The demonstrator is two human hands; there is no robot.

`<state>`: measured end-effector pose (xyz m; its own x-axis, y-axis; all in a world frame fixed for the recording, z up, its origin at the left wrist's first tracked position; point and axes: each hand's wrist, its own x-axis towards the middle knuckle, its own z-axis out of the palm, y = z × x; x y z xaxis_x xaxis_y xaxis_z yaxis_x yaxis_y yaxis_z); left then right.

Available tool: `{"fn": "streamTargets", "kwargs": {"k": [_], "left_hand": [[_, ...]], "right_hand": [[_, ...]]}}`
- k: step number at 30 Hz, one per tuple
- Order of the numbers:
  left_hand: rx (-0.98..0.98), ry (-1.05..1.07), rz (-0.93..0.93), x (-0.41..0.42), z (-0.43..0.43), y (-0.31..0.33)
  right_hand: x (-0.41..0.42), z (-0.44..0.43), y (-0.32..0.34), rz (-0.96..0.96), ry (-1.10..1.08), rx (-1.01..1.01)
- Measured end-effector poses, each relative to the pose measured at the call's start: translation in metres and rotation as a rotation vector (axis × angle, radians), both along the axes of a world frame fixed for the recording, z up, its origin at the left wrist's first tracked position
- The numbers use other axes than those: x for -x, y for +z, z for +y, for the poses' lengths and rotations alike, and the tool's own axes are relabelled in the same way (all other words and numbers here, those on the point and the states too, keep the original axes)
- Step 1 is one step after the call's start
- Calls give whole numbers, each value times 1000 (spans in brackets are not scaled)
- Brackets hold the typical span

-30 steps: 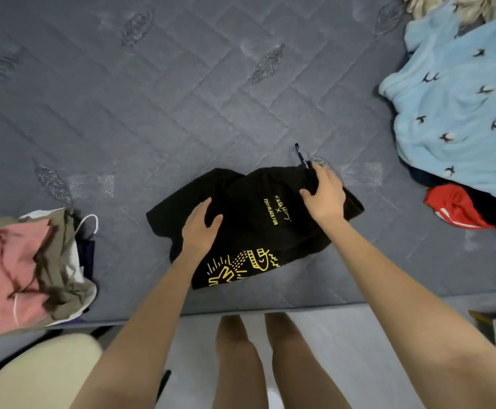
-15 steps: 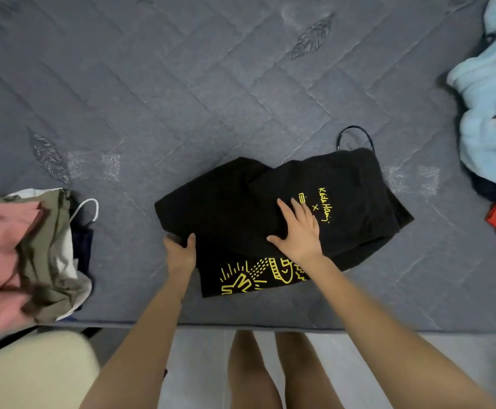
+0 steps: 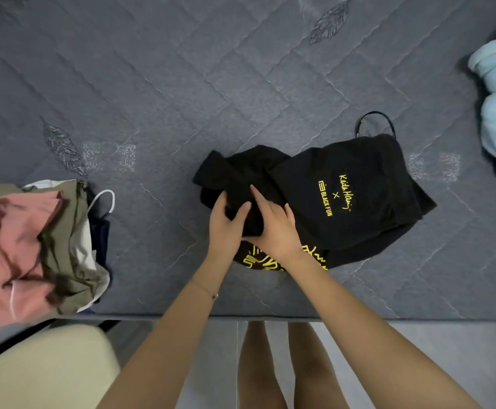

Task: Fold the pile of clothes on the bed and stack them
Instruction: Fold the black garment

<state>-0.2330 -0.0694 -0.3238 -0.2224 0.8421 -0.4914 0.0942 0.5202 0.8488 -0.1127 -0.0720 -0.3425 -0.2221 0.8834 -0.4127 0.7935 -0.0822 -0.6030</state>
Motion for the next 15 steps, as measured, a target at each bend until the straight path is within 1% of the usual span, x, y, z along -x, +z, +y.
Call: {"fn": "streamTargets", "kwargs": {"k": [3, 5, 8, 11, 13, 15], "left_hand": [[-86, -69, 8, -2, 16, 11], [-87, -81, -19, -1, 25, 13], [50, -30, -113, 0, 30, 5], [206, 9, -125, -4, 25, -6], [229, 22, -133, -11, 18, -9], [203, 15, -112, -18, 12, -12]], "right_hand": [[-8, 22, 15, 127, -78, -68], [-19, 34, 23, 183, -112, -33], [-34, 49, 27, 266, -173, 42], [-44, 62, 26, 320, -259, 76], [-48, 69, 25, 320, -304, 83], [-52, 73, 22, 284, -322, 93]]}}
